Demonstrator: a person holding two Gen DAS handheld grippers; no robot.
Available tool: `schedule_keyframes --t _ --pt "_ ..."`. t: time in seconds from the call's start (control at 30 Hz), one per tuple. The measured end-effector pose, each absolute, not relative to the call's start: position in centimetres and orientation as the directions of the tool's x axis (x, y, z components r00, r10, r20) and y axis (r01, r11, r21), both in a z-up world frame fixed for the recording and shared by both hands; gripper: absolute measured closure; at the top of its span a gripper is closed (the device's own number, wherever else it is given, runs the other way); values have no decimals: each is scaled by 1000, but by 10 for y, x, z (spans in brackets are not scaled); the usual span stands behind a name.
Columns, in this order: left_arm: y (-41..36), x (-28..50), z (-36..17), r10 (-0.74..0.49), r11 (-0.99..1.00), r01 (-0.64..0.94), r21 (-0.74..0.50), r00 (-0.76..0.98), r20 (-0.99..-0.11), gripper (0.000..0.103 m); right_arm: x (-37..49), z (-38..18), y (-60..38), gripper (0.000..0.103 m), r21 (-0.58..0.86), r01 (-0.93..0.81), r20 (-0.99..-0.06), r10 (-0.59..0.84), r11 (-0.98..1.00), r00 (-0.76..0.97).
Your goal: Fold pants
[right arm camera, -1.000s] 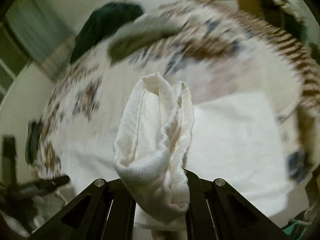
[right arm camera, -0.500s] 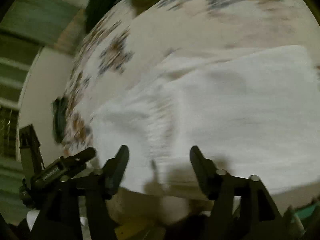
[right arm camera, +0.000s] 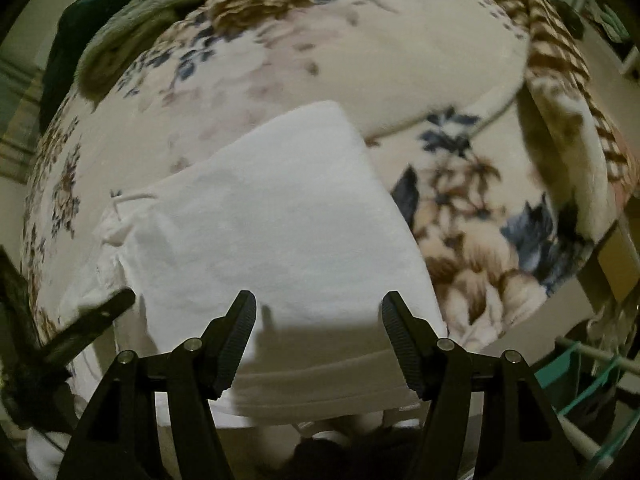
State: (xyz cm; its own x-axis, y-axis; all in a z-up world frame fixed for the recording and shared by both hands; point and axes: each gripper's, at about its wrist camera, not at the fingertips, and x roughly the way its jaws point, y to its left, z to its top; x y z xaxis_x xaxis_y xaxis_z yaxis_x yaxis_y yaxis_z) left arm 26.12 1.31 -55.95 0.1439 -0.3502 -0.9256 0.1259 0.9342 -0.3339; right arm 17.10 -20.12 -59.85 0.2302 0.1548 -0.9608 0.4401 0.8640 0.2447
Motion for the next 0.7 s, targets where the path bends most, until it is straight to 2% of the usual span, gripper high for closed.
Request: schedule_keyframes --t 0.2,0.3,0.4,0.43,0.47,0.5,0.53,0.57,0.7 --pt "56 259 -524 -424 905 78 -418 252 -870 97 170 -590 -193 35 245 416 -958 152 876 245" --pt "63 262 -538 -416 907 37 -419 226 -881 96 172 -594 -190 35 237 399 -962 158 886 220" --pt "76 267 -555 -489 862 -53 -504 175 -854 91 174 -595 -189 35 252 394 -962 185 884 200" --pt "83 266 -555 -524 835 -85 -543 177 -833 83 175 -595 -190 33 255 394 -962 190 883 197" --pt "88 261 -550 -540 817 -107 -566 201 -817 76 175 -595 -191 27 264 393 -960 200 881 198" --pt "91 256 -546 -544 807 -120 -578 233 -806 52 174 -595 -193 24 279 390 -956 215 877 200" --pt "96 251 -540 -550 792 -134 -595 266 -792 20 175 -596 -193 22 284 389 -955 221 876 200" --pt "99 247 -536 -555 783 -139 -606 282 -782 15 175 -596 -194 22 287 387 -954 225 876 199" --pt "90 240 -553 -538 808 -146 -571 212 -816 15 174 -600 -198 22 296 385 -952 238 874 191"
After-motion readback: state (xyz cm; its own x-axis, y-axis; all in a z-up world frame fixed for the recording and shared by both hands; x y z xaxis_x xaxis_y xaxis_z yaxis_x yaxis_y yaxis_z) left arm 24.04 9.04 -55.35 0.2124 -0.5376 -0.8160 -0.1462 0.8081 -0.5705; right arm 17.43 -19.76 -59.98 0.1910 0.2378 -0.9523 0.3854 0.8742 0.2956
